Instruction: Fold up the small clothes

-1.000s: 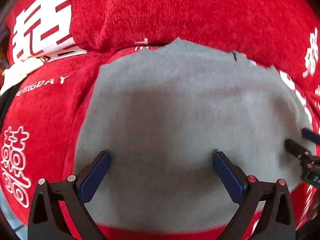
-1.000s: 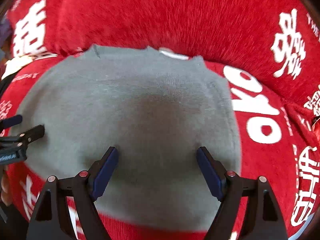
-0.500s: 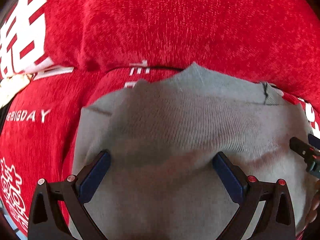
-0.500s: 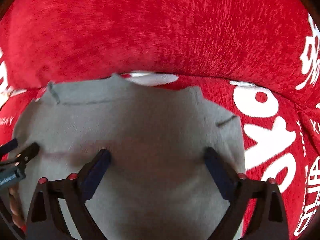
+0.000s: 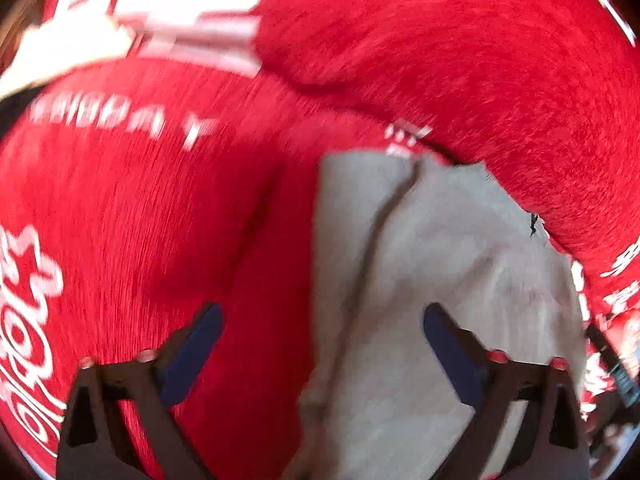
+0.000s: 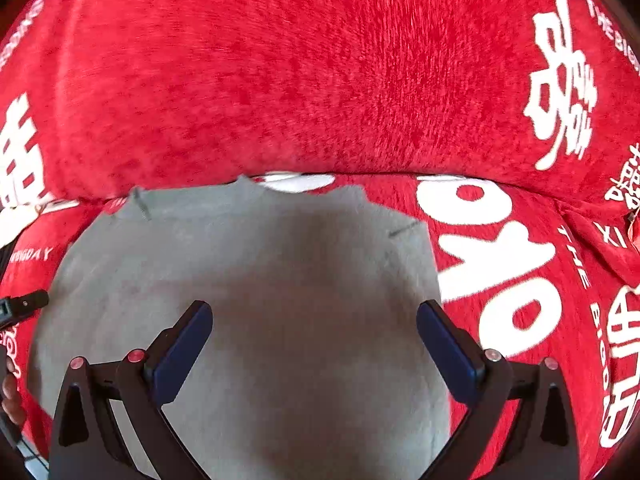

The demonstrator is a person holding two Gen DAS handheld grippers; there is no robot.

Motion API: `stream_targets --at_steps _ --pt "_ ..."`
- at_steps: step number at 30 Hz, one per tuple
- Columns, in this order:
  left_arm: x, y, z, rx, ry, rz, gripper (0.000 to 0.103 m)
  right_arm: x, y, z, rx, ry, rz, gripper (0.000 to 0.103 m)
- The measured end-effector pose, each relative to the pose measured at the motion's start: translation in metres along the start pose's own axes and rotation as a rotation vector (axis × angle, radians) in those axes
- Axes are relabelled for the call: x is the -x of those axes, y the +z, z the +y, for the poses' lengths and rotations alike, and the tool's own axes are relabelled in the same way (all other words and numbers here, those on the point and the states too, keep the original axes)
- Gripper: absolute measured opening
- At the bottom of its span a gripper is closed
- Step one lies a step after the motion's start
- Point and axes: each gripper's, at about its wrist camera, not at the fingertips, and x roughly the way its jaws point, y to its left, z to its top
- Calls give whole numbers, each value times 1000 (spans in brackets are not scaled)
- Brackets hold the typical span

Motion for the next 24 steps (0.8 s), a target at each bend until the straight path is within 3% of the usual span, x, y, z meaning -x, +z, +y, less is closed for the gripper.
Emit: stream_targets --at_steps 2,4,7,10,12,14,18,22,24 --pt "-6 -10 9 35 -89 51 63 2 -13 12 10 -8 -6 102" --pt "-6 -15 4 48 -93 25 63 2 -25 28 20 0 7 102" --pt "-11 -18 -23 3 -69 8 63 -5 -33 48 68 0 27 102" --pt "-15 -18 -57 -98 9 -18 58 -5 -34 61 111 -24 21 102" --pt "-15 -16 -59 -108 0 -30 33 -5 -31 64 118 -35 25 102" --pt "-11 -14 -56 -84 -32 -31 25 -10 -26 70 126 -52 35 102" --pt "0 -19 -59 -128 -1 -44 23 -32 -24 79 145 -98 99 102" --pt "12 -20 -69 -136 9 -59 23 -34 -31 75 112 -86 43 102" --pt "13 -20 -73 -130 12 -53 23 -32 -26 76 95 -95 81 102"
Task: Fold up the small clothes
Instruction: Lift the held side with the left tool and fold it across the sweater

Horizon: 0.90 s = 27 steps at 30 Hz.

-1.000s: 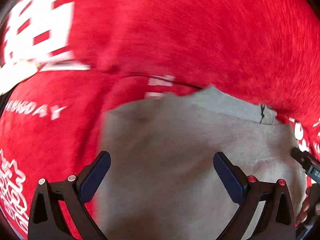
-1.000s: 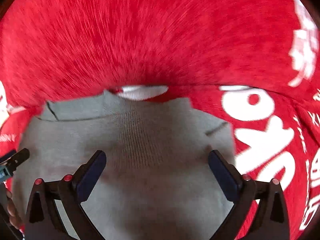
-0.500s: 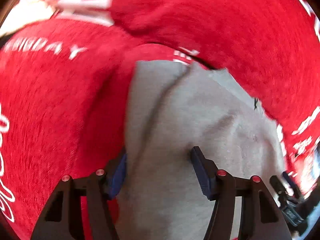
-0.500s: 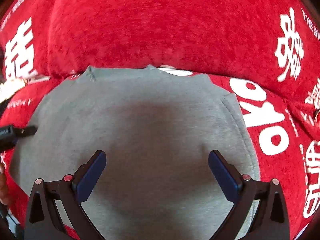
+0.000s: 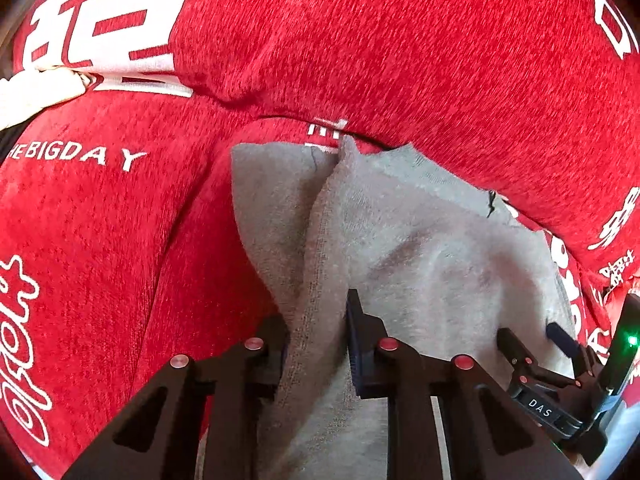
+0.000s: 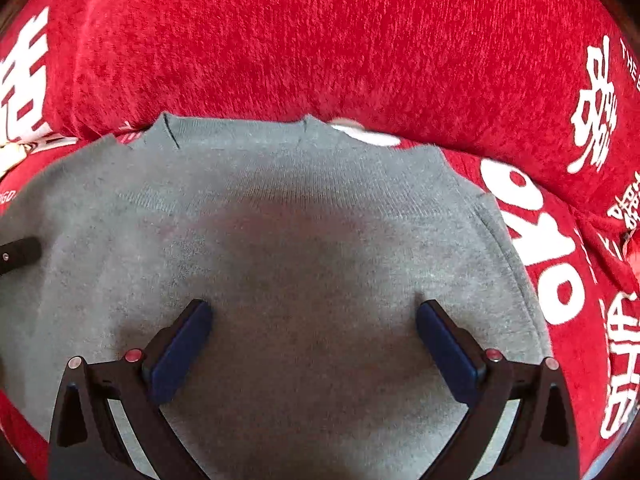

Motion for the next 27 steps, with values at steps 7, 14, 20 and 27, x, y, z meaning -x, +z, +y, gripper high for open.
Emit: stream_targets --at_steps 7,14,20,27 --pt "-1 0 -16 -21 63 9 23 -7 7 19 31 -10 -12 102" --pt "9 5 -49 -64 130 12 22 16 5 -20 -31 40 -10 102" --pt "20 7 -116 -120 174 20 22 42 -31 -104 -144 28 -50 102" --pt "12 -1 -233 -209 209 45 21 49 -67 -196 -281 34 -47 102"
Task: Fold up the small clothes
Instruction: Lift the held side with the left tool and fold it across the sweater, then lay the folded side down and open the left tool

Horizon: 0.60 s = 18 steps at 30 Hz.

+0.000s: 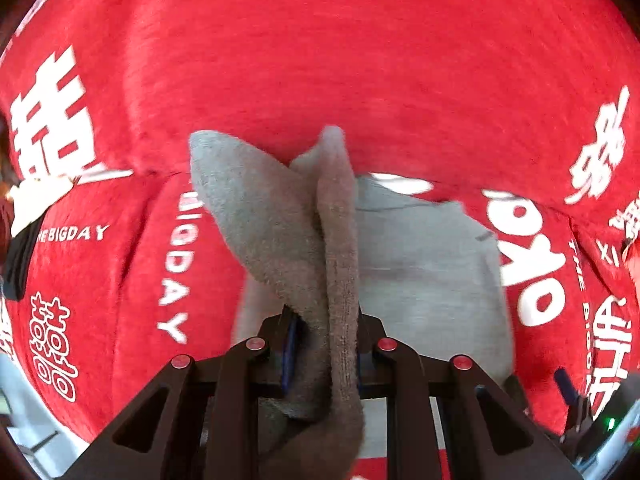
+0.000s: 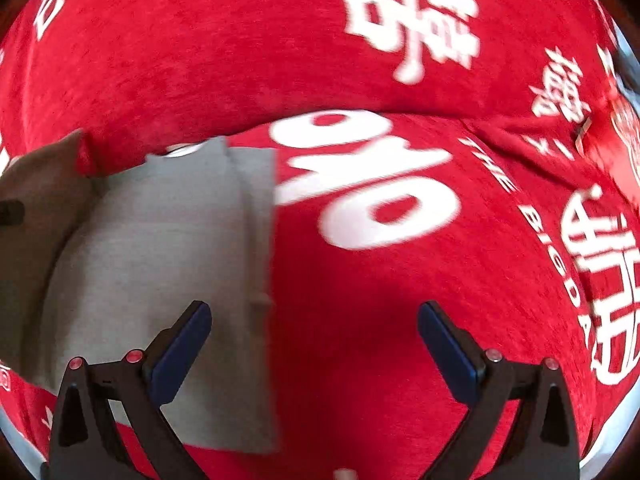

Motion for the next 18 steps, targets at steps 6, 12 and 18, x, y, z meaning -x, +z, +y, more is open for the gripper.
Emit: stream_targets --at_steps 6,12,18 --pt "-35 -9 -110 -100 40 69 21 1 -19 -47 -49 24 -9 102" --pt "-77 -27 -161 -143 164 78 22 -2 -32 -65 -58 42 -21 102" --pt "-67 -29 -169 -162 153 69 23 3 -34 -65 -58 50 -34 102"
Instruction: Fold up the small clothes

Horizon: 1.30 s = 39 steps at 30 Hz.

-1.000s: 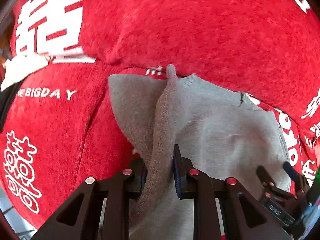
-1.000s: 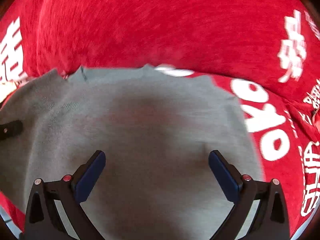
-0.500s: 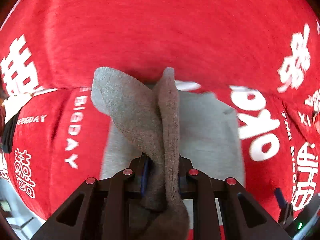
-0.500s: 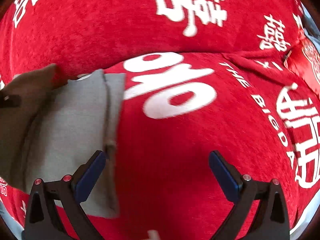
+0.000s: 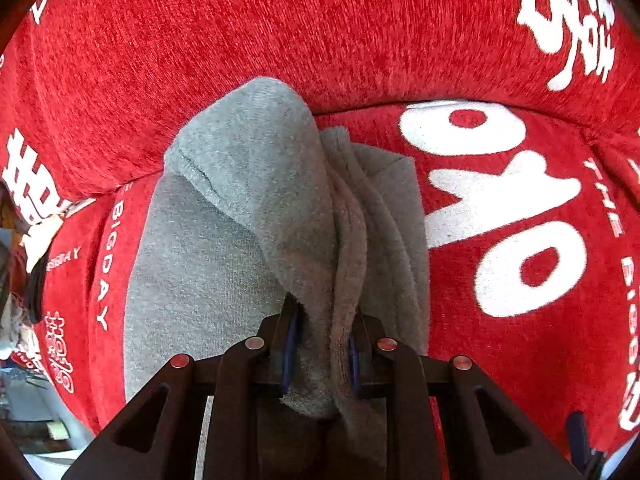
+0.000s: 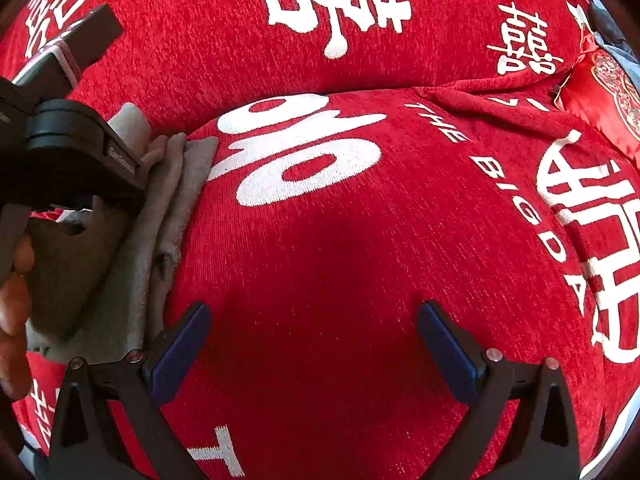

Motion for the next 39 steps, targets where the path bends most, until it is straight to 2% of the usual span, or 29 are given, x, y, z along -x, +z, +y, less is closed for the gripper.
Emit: stream_targets --at_steps 1,2,3,5,8,10,12,15,17,19,22,25,26,28,29,30,32,34,36,38,39 --pt "1 0 2 -5 -23 8 26 1 0 0 -6 8 0 102" --pt "4 0 6 -15 -60 19 42 3 0 -1 -11 16 1 102" --pt "8 0 10 -18 -107 26 64 5 -1 -1 -13 22 1 102" --pt "24 -5 24 -6 -217 18 80 11 -3 -1 -2 27 -9 102" --pt "53 -19 43 -28 -321 -21 80 19 -3 1 21 27 -22 102" --pt "71 -31 65 -34 -386 -71 80 26 -2 3 18 56 -31 102" --pt "78 -43 86 -31 -353 -132 80 34 1 7 13 124 -45 102" --pt "66 -56 118 -16 -204 -199 80 45 2 16 -3 262 -46 102" --pt "52 -66 138 5 -191 -183 80 56 2 26 12 338 -64 102" --pt "42 -78 154 45 -241 -168 80 70 2 42 71 385 -104 102" --pt "24 -93 171 100 -257 -145 80 79 5 73 188 400 -152 102" --pt "2 -94 179 154 -311 -85 80 63 16 98 231 414 -116 100" --pt "-5 -93 181 180 -331 -64 80 55 19 104 239 413 -95 96" --pt "-10 -96 184 206 -361 -48 80 27 25 116 263 395 6 54" --pt "-8 -98 187 209 -366 -43 80 17 25 117 267 401 62 11" --pt "-4 -101 187 206 -376 -50 80 11 26 114 250 402 98 9" --pt "9 -112 192 165 -414 -99 80 23 22 100 210 436 50 7" --pt "11 -123 191 118 -387 -117 80 33 14 88 208 406 8 7" --pt "-12 -130 187 91 -340 -49 80 23 6 79 169 388 43 6" --pt "-27 -133 190 121 -385 4 80 -1 -4 76 147 366 116 6" --pt "-27 -136 195 150 -414 4 80 -4 -7 74 132 376 114 9"
